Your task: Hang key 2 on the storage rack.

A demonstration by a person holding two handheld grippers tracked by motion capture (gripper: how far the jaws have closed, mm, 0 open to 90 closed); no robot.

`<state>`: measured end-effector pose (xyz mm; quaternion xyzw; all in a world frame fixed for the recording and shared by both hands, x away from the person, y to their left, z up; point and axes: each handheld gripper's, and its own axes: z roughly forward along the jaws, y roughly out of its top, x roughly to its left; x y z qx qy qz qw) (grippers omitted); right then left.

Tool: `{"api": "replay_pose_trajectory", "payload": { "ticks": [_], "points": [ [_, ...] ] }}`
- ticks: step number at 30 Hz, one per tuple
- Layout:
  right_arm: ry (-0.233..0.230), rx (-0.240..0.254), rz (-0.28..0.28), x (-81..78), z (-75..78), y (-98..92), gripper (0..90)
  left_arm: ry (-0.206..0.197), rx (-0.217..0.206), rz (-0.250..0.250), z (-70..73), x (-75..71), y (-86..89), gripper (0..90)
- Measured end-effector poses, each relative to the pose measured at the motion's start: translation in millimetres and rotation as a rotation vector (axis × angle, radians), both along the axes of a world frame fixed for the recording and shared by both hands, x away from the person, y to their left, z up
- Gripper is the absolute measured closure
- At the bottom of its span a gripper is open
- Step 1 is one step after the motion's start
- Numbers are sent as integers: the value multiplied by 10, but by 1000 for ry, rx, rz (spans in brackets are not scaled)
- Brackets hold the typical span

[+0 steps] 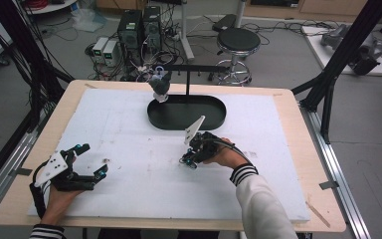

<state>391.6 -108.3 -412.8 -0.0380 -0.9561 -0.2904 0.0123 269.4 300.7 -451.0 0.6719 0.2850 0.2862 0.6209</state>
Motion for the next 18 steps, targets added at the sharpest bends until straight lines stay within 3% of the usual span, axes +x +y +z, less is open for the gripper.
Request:
{"api": "replay_pose_trajectory", "payload": {
  "ticks": [3, 13, 18],
  "points": [
    [-5, -1, 4, 1, 2, 9, 873, 0, 1, 1, 0, -2, -1, 18],
    [-1, 1, 17, 12, 3, 18, 882, 1, 4, 1, 1, -1, 0, 17],
    [-7, -1, -9, -4, 23, 30, 887, 0, 2, 3, 0, -2, -1, 17]
  ]
}}
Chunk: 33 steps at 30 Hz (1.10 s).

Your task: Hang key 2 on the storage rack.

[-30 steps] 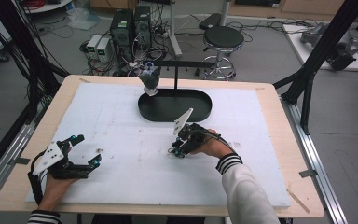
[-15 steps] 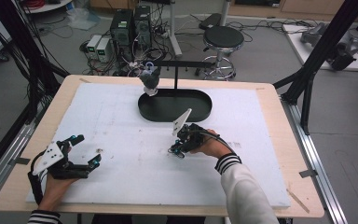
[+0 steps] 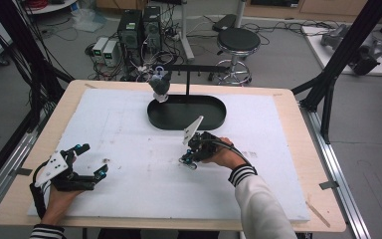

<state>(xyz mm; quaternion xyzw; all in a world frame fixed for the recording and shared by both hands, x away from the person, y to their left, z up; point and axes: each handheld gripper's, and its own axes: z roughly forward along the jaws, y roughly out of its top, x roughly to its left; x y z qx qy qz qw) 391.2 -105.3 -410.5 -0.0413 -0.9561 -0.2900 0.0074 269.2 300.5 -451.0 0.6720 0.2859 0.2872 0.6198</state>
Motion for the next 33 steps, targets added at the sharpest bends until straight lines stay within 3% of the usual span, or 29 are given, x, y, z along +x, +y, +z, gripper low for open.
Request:
{"api": "replay_pose_trajectory", "payload": {
  "ticks": [4, 7, 8, 10, 15, 26, 28, 33],
  "points": [
    [17, 25, -12, 2, 45, -19, 887, 0, 1, 1, 0, 0, 0, 17],
    [4, 60, -21, 7, 145, -64, 887, 0, -1, 0, 0, 0, 1, 17],
    [7, 87, -30, 22, 238, -110, 887, -1, -1, 0, -1, 0, 0, 17],
    [-2, 98, -40, 24, 291, -134, 887, 1, 0, 1, 1, 2, 1, 17],
    [-5, 189, -100, 45, 464, -294, 887, 4, -6, 5, -1, 6, 5, 17],
    [-41, 242, -152, 128, 846, -448, 887, 7, -12, 3, -1, 9, 7, 17],
    [-39, 265, -157, 143, 890, -470, 887, 6, -12, 2, -1, 9, 8, 17],
    [-55, 263, -161, 187, 976, -491, 886, 7, -12, 3, -1, 9, 7, 17]
  ]
}}
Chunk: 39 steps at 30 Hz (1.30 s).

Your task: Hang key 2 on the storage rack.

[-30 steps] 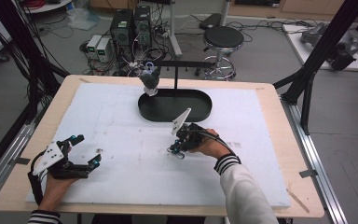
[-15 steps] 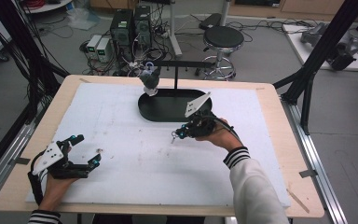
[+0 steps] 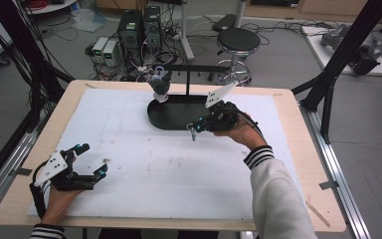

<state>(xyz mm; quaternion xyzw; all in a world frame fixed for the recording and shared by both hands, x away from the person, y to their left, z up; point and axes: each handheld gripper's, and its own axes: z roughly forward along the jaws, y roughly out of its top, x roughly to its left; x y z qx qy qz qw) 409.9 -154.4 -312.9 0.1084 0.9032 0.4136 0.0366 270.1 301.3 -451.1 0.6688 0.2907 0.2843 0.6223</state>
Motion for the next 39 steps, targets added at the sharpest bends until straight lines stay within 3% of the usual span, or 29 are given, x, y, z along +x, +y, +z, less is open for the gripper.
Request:
{"api": "replay_pose_trajectory", "payload": {
  "ticks": [6, 25, 28, 32, 39],
  "points": [
    [3, 9, -9, 54, 82, -57, 886, 4, -1, 3, 0, 0, 2, 17],
    [-55, 29, -67, 382, 505, -233, 886, 4, 2, 8, 1, 4, -3, 17],
    [-64, 3, -74, 441, 573, -238, 886, 4, 3, 7, 1, 3, -2, 17],
    [-72, 22, -82, 494, 680, -240, 886, 8, -3, 8, 1, 4, 2, 17],
    [-81, -1, -86, 585, 806, -203, 887, 8, -3, 7, 1, 4, 4, 17]
  ]
}}
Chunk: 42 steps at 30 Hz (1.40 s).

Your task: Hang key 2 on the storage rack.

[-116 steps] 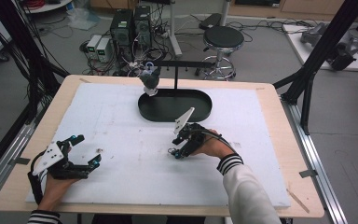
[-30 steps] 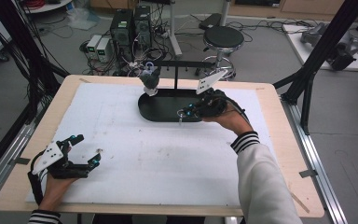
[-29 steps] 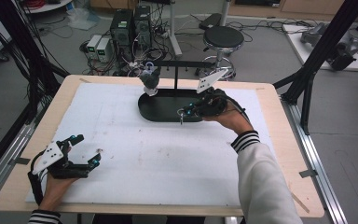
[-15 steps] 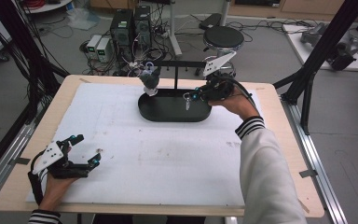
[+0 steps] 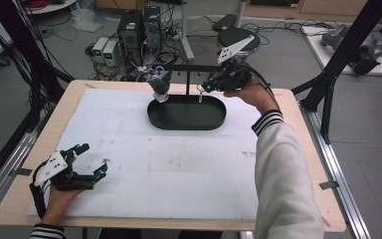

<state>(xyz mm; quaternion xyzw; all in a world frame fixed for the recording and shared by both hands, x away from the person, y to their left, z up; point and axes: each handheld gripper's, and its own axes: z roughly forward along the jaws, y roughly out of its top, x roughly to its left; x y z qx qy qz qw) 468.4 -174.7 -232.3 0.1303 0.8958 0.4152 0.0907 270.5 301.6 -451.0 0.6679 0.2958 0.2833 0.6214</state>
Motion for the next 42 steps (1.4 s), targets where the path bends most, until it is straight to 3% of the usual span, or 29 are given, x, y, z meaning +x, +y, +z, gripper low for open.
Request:
{"api": "replay_pose_trajectory", "payload": {
  "ticks": [9, 19, 30, 42],
  "points": [
    [-13, -10, -2, 138, 148, 53, 887, 1, 0, 1, -1, 3, 2, 17],
    [4, -17, -18, 259, 113, -1, 887, 5, -4, 2, 0, 6, 4, 18],
    [-1, -54, -16, 410, 304, 43, 886, 5, -1, 2, 1, 7, 6, 17],
    [12, -80, -53, 544, 184, 65, 886, 3, -3, 4, 0, 6, 3, 17]
  ]
}}
